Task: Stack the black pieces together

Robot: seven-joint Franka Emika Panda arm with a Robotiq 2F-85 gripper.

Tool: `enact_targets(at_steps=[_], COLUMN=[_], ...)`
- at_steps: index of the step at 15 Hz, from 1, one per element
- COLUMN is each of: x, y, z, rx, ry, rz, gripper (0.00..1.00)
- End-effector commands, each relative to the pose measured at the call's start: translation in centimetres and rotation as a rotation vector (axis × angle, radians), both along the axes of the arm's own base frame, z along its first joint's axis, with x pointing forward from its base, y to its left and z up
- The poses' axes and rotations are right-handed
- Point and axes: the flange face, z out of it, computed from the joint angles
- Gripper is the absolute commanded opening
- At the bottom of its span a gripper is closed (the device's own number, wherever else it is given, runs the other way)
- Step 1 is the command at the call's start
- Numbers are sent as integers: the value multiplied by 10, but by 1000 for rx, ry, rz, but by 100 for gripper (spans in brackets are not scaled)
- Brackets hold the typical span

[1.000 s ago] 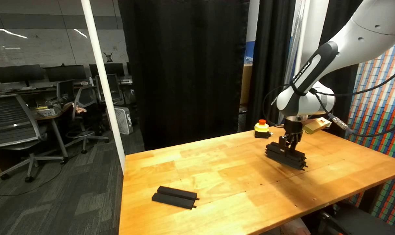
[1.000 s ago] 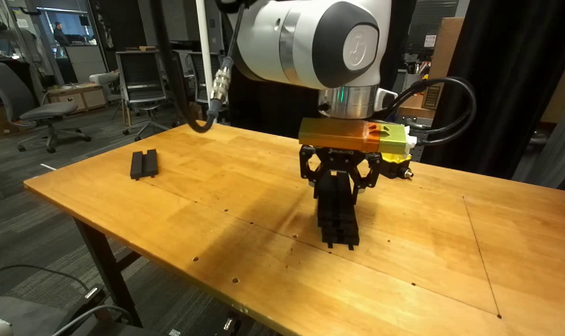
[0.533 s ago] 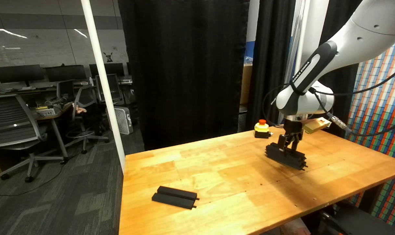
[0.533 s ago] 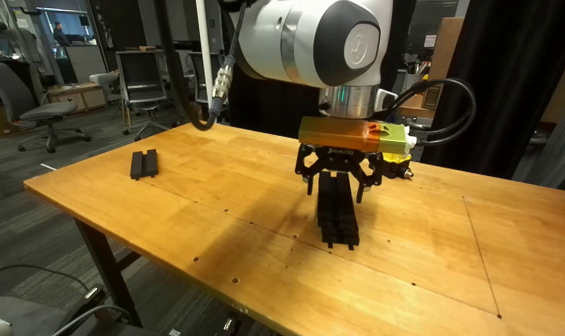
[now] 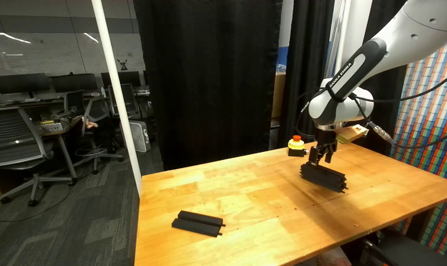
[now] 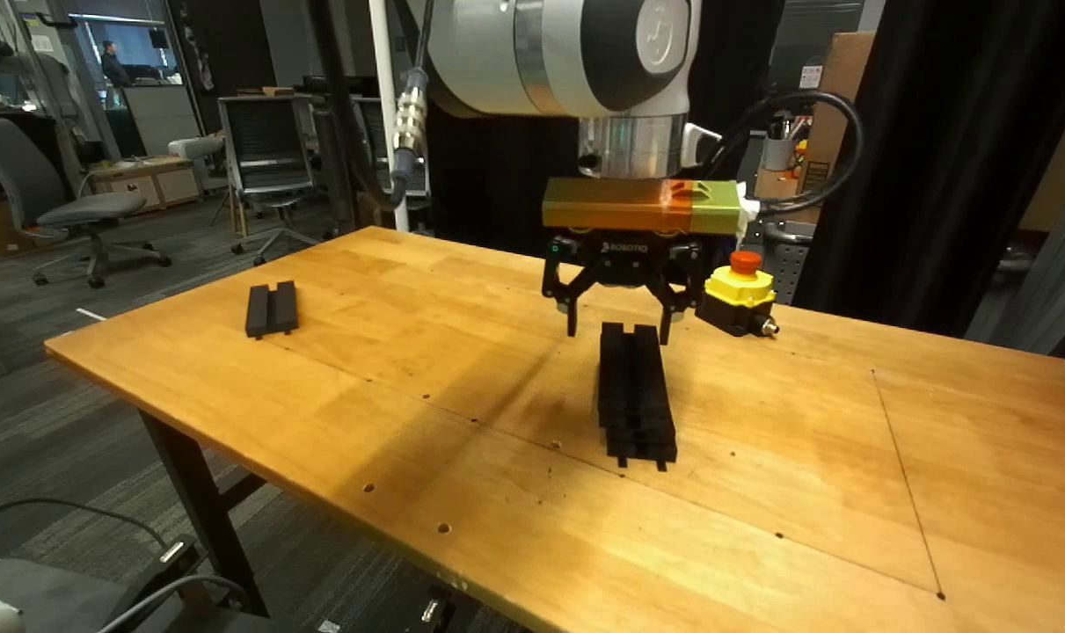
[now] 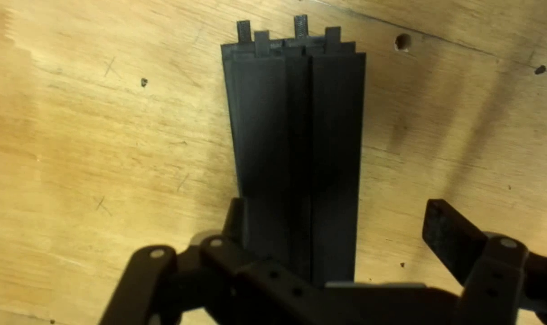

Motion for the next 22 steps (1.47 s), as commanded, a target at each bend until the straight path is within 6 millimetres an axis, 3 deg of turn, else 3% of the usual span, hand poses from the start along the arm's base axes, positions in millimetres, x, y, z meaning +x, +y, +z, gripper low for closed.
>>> enact_targets(at_steps=[1, 8, 19, 22], x=[20, 75, 121, 131], y=[37, 130, 216, 250], z=[29, 47, 4, -3], rx=[-38, -71, -57, -69], ry=[18, 50, 161, 179], rz=[52, 269, 571, 659], gripper=[100, 100, 100, 100])
